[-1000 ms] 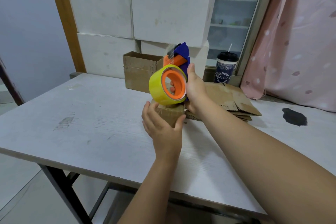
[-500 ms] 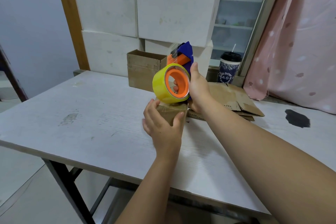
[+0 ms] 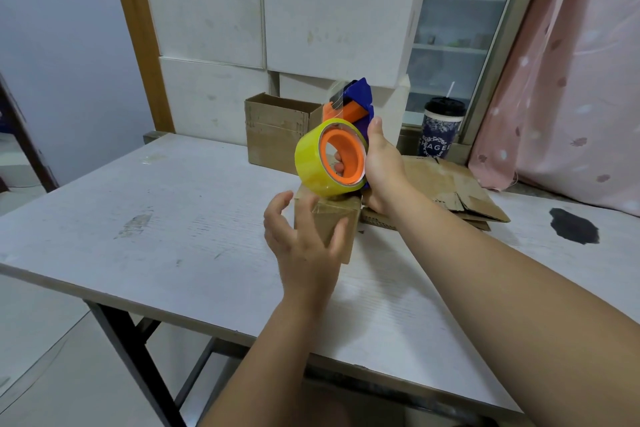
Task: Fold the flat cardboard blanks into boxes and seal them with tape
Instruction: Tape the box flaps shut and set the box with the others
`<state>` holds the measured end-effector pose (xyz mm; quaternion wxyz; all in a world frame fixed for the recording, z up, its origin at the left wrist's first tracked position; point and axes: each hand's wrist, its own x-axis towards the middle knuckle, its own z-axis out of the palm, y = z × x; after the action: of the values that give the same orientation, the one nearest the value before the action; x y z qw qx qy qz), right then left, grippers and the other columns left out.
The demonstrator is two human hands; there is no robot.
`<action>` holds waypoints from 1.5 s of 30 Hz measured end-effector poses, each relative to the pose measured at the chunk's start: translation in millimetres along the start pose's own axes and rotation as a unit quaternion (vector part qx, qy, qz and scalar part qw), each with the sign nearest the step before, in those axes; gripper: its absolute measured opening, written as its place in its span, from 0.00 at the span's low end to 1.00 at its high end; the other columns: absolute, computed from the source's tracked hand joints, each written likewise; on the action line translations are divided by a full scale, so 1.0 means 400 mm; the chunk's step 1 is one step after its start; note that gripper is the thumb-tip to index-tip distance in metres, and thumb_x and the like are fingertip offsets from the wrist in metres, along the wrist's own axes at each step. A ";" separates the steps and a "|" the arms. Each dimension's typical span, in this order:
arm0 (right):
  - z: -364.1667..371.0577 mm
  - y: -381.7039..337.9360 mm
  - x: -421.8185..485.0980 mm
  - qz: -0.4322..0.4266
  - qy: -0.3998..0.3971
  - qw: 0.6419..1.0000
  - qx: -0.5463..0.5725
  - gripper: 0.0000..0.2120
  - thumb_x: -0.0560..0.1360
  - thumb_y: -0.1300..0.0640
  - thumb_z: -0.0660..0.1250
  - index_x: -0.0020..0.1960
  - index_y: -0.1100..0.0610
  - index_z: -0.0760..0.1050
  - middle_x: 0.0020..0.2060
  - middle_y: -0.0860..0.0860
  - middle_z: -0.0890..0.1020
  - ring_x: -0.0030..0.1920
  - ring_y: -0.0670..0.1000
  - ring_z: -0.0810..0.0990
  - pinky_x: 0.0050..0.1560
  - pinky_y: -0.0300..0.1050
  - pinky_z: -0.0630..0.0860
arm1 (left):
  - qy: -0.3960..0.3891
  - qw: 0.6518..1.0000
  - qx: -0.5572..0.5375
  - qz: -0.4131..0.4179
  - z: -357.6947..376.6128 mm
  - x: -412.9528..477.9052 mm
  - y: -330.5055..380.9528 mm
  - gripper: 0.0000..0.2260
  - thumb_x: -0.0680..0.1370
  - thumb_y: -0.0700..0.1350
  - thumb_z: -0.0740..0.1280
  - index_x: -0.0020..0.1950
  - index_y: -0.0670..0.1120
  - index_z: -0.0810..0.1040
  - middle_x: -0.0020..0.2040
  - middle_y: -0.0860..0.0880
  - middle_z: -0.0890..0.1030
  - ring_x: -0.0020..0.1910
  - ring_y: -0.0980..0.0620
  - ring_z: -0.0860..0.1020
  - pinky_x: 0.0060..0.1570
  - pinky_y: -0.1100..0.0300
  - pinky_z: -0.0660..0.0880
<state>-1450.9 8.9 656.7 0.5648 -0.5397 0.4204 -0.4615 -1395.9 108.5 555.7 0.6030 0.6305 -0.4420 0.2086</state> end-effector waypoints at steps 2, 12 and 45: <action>0.002 0.000 0.002 0.008 -0.005 1.000 0.015 0.28 0.81 0.38 0.48 0.60 0.57 0.75 0.23 0.45 0.81 0.23 0.43 0.80 0.22 0.34 0.72 | 0.016 0.987 0.069 0.142 -0.012 0.021 -0.025 0.09 0.71 0.42 0.73 0.49 0.42 0.81 0.57 0.41 0.75 0.54 0.43 0.74 0.53 0.50 0.70; -0.004 0.003 0.013 0.009 -0.020 1.000 0.019 0.26 0.81 0.38 0.49 0.55 0.56 0.75 0.24 0.45 0.81 0.25 0.43 0.81 0.22 0.34 0.73 | -0.081 0.883 0.074 0.457 -0.046 0.118 -0.070 0.04 0.71 0.31 0.69 0.40 0.38 0.83 0.37 0.42 0.81 0.31 0.43 0.77 0.29 0.55 0.73; -0.015 0.012 0.038 0.001 -0.051 0.999 -0.001 0.26 0.80 0.36 0.49 0.46 0.54 0.76 0.26 0.48 0.83 0.26 0.45 0.82 0.25 0.36 0.76 | -0.282 0.953 -0.097 0.053 -0.071 0.172 -0.149 0.11 0.78 0.41 0.65 0.59 0.49 0.81 0.57 0.60 0.78 0.59 0.64 0.73 0.59 0.75 0.65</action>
<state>-1453.1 -7.3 652.0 0.5856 -0.5623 0.3921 -0.4326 -1304.4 107.1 581.4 0.5003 0.5774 -0.6452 0.0104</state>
